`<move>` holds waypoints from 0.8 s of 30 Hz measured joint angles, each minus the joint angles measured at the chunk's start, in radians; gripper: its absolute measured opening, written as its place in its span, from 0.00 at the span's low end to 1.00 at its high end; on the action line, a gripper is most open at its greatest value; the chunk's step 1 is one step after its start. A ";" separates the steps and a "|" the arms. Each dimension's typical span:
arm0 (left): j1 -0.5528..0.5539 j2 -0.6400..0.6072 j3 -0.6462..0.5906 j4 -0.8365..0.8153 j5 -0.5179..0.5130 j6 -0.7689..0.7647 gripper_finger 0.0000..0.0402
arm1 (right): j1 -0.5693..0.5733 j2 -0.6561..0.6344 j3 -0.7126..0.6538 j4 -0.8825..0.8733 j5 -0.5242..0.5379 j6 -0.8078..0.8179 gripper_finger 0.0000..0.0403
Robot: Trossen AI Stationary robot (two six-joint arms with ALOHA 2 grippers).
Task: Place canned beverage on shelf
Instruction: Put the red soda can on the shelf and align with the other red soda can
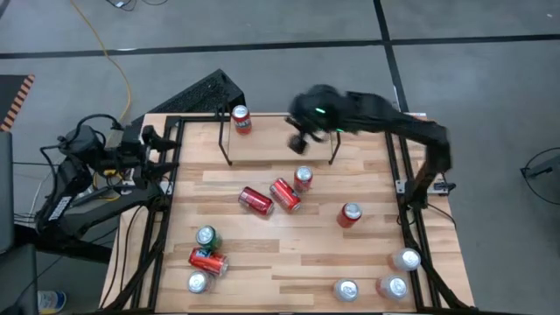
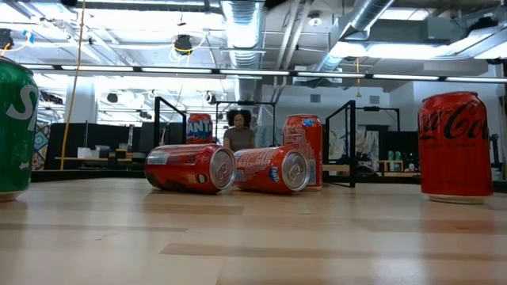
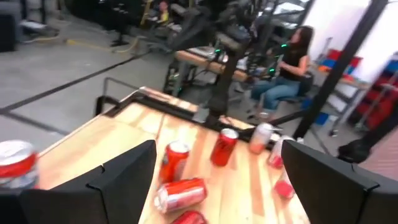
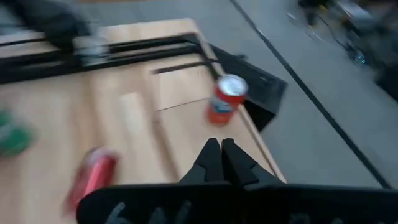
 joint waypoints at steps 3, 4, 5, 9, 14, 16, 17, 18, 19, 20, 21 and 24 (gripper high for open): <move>0.000 0.000 -0.061 0.108 0.045 -0.052 0.83 | 0.098 -0.105 0.001 -0.095 -0.009 -0.010 0.00; 0.000 0.000 -0.083 0.138 0.061 -0.078 0.83 | 0.132 -0.134 0.001 -0.144 -0.010 -0.001 0.00; 0.000 0.000 -0.104 0.175 0.083 -0.111 0.83 | 0.172 -0.161 0.002 -0.199 -0.008 0.020 0.00; 0.000 0.000 -0.187 0.346 0.167 -0.241 0.83 | 0.347 -0.235 0.000 -0.456 0.062 0.227 0.00; -0.032 0.000 -0.261 0.553 0.194 -0.354 0.83 | 0.620 -0.319 -0.097 -0.524 0.368 0.500 0.00; -0.059 0.000 -0.269 0.603 0.190 -0.370 0.83 | 0.734 -0.364 -0.185 -0.488 0.441 0.545 0.00; -0.073 0.000 -0.269 0.618 0.181 -0.369 0.83 | 0.782 -0.382 -0.231 -0.491 0.480 0.590 0.00; -0.090 0.000 -0.269 0.631 0.170 -0.371 0.83 | 0.824 -0.398 -0.284 -0.501 0.520 0.642 0.00; -0.108 0.000 -0.269 0.645 0.159 -0.376 0.83 | 0.861 -0.413 -0.339 -0.503 0.564 0.703 0.00; -0.127 0.000 -0.269 0.654 0.146 -0.378 0.83 | 0.899 -0.430 -0.393 -0.502 0.604 0.763 0.00; -0.148 0.000 -0.269 0.658 0.133 -0.380 0.83 | 0.932 -0.448 -0.455 -0.502 0.645 0.829 0.00; -0.219 0.000 -0.269 0.656 0.082 -0.371 0.83 | 0.989 -0.495 -0.622 -0.491 0.773 1.025 0.00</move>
